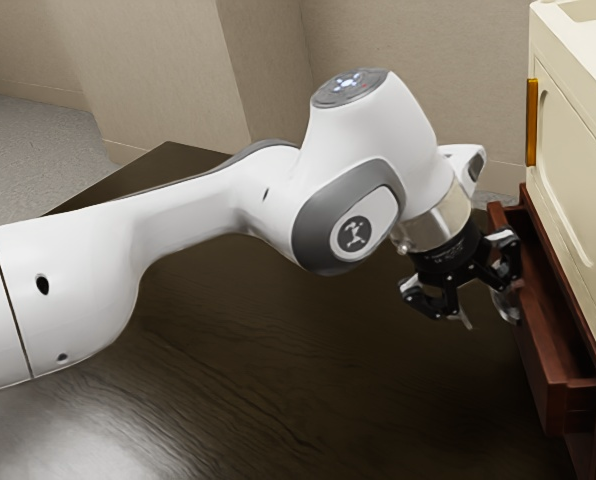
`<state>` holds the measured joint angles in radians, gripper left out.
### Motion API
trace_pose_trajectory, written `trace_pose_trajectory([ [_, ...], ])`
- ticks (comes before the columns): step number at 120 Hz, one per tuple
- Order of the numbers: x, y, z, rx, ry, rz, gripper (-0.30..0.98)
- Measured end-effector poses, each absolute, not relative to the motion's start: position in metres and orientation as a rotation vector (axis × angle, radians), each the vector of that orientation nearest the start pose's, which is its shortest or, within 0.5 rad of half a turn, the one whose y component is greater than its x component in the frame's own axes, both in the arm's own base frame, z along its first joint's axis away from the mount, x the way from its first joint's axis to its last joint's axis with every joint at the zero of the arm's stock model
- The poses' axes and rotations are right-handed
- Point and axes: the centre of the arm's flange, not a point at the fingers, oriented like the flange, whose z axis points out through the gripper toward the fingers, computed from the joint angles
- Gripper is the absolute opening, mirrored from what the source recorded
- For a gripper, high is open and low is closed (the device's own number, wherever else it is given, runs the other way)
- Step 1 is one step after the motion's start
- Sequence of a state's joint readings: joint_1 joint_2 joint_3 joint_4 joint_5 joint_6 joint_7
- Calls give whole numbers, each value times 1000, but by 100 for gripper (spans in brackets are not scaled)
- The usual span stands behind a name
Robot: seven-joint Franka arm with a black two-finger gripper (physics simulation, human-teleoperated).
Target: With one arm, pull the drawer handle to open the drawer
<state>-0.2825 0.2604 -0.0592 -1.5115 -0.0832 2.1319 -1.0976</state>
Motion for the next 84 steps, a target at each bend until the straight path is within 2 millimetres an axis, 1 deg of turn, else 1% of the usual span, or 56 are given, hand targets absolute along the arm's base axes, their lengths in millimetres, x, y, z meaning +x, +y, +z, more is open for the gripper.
trace_pose_trajectory([
  [18,635,-217,556,-3154,-1332,-377,25],
  [30,630,-214,549,-3143,-1335,-356,25],
  [43,624,-209,549,-3138,-1345,-359,25],
  [84,615,-210,556,-3146,-1332,-393,25],
])
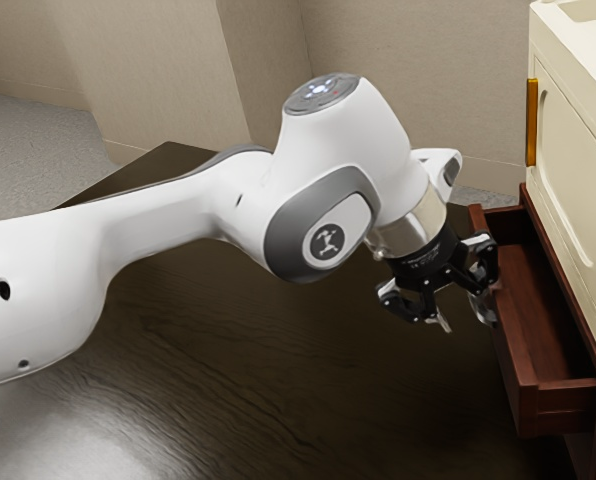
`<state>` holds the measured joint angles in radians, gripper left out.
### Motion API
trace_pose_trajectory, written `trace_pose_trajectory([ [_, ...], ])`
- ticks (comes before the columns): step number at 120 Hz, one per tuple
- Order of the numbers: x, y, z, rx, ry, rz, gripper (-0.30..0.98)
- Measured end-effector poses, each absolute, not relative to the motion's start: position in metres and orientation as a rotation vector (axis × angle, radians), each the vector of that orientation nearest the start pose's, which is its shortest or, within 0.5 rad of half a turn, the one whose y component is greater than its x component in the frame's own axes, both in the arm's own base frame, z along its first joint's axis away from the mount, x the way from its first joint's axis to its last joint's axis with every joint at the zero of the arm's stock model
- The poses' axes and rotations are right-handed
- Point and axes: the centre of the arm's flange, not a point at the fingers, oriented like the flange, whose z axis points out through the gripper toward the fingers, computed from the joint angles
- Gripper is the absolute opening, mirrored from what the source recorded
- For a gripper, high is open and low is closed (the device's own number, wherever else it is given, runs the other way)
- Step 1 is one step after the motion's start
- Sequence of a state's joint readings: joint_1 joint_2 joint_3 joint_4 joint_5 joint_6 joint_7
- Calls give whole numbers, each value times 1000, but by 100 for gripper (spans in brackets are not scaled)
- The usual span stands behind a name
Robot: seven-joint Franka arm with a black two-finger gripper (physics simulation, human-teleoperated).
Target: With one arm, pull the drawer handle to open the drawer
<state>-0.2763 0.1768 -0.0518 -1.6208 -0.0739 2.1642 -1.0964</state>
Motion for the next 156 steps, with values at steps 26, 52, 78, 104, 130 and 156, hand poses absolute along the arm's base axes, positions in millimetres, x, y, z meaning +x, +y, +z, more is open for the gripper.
trace_pose_trajectory([
  [26,612,-207,551,-3137,-1327,-396,25],
  [52,611,-202,554,-3133,-1331,-429,25],
  [78,607,-195,553,-3119,-1335,-436,25],
  [104,604,-193,554,-3111,-1327,-448,25],
  [130,605,-188,554,-3101,-1326,-464,25],
  [156,604,-180,553,-3088,-1339,-465,25],
])
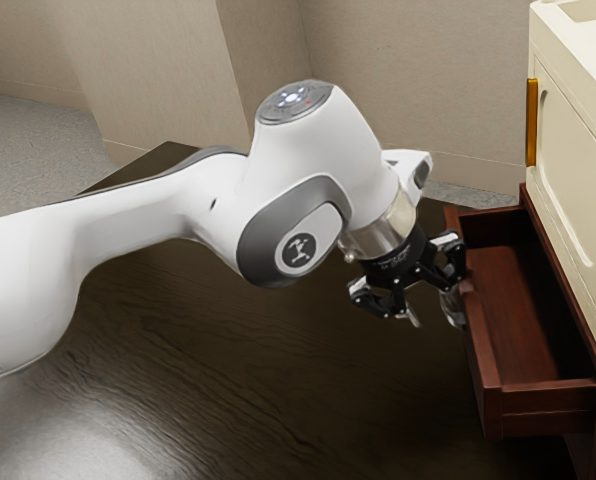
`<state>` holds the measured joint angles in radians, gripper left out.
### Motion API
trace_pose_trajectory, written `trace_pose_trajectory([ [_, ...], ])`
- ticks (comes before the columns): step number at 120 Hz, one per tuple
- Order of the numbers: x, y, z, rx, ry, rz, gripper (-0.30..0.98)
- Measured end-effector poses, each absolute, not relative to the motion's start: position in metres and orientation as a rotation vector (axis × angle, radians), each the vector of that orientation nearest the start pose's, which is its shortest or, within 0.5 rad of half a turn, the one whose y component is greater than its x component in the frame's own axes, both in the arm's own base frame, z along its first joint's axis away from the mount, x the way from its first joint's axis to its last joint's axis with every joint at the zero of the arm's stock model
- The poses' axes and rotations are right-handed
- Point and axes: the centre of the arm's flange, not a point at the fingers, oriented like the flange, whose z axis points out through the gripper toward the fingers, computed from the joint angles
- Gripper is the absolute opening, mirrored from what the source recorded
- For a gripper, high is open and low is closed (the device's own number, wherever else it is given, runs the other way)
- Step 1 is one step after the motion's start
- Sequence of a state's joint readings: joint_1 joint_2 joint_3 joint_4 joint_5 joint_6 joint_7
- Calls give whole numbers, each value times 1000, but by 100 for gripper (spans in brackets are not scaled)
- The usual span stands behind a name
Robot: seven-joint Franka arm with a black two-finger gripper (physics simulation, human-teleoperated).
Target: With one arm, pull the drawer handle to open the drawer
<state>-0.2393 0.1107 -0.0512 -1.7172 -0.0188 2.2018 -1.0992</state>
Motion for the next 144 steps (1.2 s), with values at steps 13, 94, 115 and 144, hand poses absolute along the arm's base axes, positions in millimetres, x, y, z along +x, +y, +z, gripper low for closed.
trace_pose_trajectory([
  [13,601,-176,554,-3082,-1342,-469,25],
  [94,580,-157,552,-3056,-1368,-499,25],
  [115,576,-152,550,-3046,-1373,-500,25],
  [144,568,-141,551,-3033,-1393,-517,25],
])
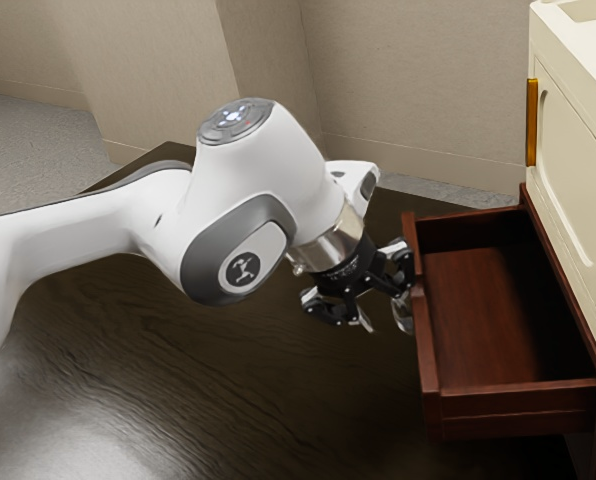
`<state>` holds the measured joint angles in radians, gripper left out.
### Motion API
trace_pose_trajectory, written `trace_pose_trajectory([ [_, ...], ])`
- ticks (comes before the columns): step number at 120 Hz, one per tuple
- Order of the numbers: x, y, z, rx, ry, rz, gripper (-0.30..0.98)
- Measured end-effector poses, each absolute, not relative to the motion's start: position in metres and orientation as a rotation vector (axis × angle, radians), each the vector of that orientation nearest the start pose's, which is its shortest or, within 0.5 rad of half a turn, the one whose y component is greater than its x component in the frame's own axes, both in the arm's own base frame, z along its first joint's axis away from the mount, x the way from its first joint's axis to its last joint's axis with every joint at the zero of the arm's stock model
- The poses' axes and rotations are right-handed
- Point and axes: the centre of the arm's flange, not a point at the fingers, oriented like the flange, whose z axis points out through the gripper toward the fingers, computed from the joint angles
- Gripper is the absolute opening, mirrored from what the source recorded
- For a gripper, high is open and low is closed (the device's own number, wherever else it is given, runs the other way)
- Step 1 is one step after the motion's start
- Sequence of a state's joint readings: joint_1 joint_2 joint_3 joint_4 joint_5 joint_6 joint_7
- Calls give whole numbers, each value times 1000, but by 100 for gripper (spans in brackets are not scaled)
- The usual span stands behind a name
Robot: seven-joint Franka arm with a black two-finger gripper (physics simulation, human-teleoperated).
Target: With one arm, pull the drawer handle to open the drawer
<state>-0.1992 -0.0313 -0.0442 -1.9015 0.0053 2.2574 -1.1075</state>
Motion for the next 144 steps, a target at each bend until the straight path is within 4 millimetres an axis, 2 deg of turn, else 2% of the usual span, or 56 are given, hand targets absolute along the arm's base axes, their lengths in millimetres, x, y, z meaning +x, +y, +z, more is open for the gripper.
trace_pose_trajectory([
  [89,543,-135,555,-3021,-1379,-539,25],
  [144,543,-138,557,-3013,-1336,-573,25],
])
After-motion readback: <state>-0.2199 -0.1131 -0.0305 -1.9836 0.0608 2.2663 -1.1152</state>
